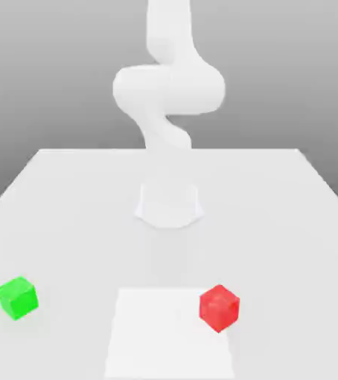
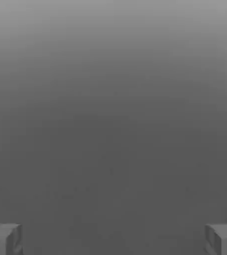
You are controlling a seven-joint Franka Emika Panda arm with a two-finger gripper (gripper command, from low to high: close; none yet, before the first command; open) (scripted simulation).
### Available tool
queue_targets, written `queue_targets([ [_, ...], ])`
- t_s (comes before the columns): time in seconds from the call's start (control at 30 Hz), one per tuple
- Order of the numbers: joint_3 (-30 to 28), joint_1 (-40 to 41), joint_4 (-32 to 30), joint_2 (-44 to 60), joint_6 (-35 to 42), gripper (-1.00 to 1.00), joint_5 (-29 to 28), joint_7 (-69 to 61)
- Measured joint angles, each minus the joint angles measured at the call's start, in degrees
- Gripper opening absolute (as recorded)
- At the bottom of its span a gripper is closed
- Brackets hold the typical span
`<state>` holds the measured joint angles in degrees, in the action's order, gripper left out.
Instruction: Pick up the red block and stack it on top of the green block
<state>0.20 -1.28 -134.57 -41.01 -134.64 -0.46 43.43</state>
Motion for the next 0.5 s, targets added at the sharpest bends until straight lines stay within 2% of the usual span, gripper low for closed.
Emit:
queue_targets([
  [0.5, 0.5, -8.1, -17.8, 31.9, -18.6, 0.00, -1.0, -17.2],
])
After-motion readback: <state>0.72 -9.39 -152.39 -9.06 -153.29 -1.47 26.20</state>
